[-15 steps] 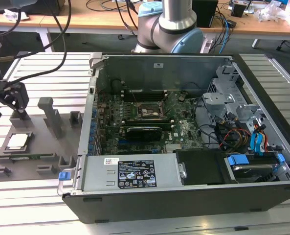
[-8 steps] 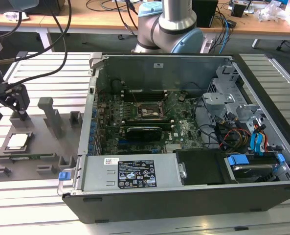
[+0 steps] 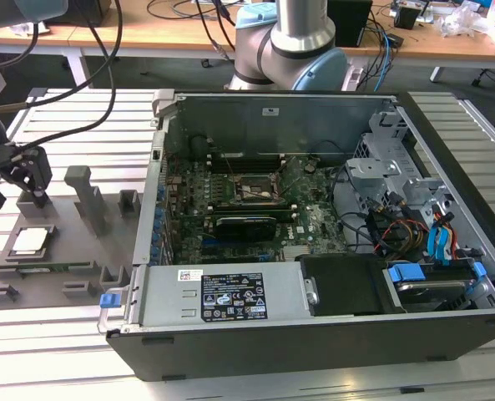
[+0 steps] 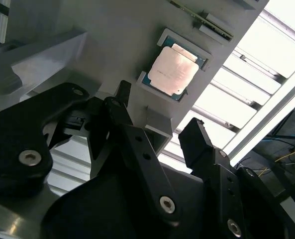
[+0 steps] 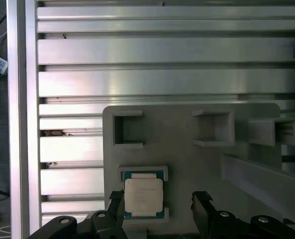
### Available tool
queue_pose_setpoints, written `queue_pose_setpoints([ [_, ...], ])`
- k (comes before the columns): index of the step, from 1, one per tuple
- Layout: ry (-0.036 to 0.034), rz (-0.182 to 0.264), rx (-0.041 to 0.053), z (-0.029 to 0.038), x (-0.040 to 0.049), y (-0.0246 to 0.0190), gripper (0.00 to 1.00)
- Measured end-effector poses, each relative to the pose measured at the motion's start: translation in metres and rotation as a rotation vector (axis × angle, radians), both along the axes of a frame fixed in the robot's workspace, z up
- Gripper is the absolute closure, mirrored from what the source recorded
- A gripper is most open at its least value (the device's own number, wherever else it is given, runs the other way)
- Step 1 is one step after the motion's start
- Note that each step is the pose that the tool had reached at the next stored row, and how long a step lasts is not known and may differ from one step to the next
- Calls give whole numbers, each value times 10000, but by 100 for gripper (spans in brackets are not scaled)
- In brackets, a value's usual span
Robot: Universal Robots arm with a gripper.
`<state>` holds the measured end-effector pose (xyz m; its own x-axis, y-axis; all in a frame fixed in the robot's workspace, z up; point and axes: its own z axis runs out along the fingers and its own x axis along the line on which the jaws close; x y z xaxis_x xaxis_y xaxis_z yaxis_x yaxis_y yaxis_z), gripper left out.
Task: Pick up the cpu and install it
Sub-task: 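Pick up the cpu and move it towards the insertion slot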
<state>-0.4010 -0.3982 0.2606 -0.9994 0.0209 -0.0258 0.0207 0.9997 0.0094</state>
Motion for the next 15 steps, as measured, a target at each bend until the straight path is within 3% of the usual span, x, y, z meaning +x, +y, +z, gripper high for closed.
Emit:
queue_pose_setpoints([
  [15,0,0,0,-127,0,0,34],
])
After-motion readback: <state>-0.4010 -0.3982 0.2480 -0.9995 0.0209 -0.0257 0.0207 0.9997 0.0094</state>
